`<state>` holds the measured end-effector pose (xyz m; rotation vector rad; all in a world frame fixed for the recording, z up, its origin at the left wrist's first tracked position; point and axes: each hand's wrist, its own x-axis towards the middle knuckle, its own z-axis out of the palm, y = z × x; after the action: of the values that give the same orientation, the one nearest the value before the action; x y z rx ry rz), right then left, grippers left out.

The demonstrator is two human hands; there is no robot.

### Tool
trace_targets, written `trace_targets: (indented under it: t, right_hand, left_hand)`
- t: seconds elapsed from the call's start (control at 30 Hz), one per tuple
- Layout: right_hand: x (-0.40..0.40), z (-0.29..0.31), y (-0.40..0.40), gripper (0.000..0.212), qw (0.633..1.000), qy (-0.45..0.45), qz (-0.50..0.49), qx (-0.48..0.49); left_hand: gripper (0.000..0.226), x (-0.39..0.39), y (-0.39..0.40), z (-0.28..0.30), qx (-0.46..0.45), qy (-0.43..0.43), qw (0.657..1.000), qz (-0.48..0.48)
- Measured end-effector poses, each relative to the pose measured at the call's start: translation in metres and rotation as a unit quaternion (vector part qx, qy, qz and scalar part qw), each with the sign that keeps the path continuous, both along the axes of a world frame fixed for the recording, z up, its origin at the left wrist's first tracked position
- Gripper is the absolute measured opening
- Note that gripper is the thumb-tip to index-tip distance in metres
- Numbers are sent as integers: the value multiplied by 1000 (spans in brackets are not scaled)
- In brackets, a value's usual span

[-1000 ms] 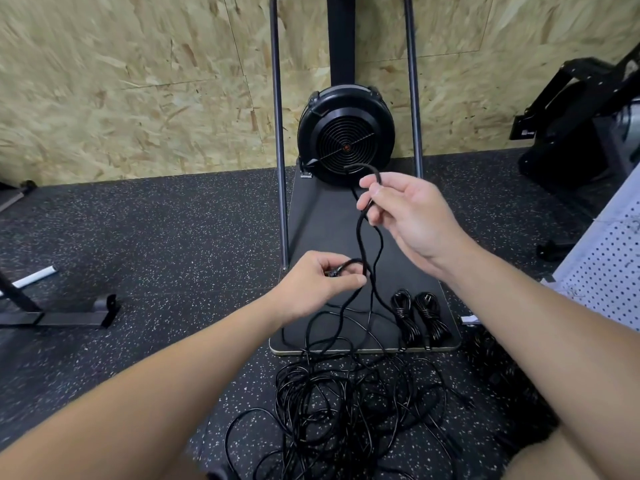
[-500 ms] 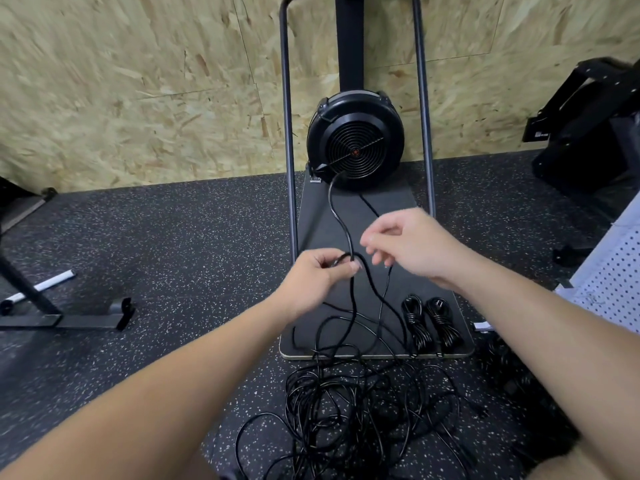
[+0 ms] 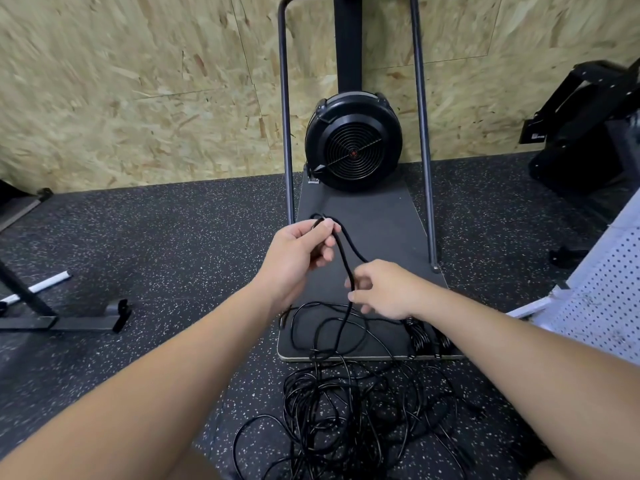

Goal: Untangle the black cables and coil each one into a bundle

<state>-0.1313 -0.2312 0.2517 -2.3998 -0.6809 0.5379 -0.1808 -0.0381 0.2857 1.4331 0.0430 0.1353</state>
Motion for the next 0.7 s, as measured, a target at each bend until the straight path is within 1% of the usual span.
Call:
trace_targets:
  t: [0.07, 0.13, 0.23, 0.3, 0.33, 0.37, 0.43, 0.47, 0.53, 0.6, 0.7]
  right_hand:
    - [-1, -4, -1, 19, 999, 47, 16, -2]
    - [-3, 0, -1, 25, 996, 84, 15, 13]
    - [-9, 20, -2, 25, 992, 92, -9, 86]
    - [-10, 39, -2, 27, 980, 93, -48, 168]
    - [-9, 49, -2, 28, 966, 101, -76, 227]
    - [-8, 58, -2, 28, 942, 114, -107, 298]
    - [-3, 75, -6, 23, 878, 136, -164, 428]
    - [-1, 81, -9, 23, 849, 142, -183, 474]
    - [4, 88, -15, 25, 806, 158, -198, 536]
    - [9, 89, -21, 26, 779, 179, -194, 569]
    - [15, 83, -27, 25, 784, 182, -185, 564]
  left_hand:
    - [27, 1, 3, -1, -12, -4, 1000, 6]
    - [32, 3, 7, -2, -5, -5, 1000, 13]
    - [33, 4, 12, -5, 7, 2, 1000, 13]
    - [33, 4, 13, -7, 28, 17, 999, 12]
    - [32, 2, 13, -7, 45, 23, 999, 9]
    - [32, 0, 13, -8, 63, 29, 998, 3]
    - [37, -6, 10, -10, 93, 47, 994, -38]
    - [38, -9, 8, -11, 105, 57, 990, -69]
    - [34, -16, 3, -14, 130, 71, 981, -128]
    - [26, -21, -3, -20, 172, 78, 971, -147]
    - [21, -24, -11, -24, 186, 87, 967, -153]
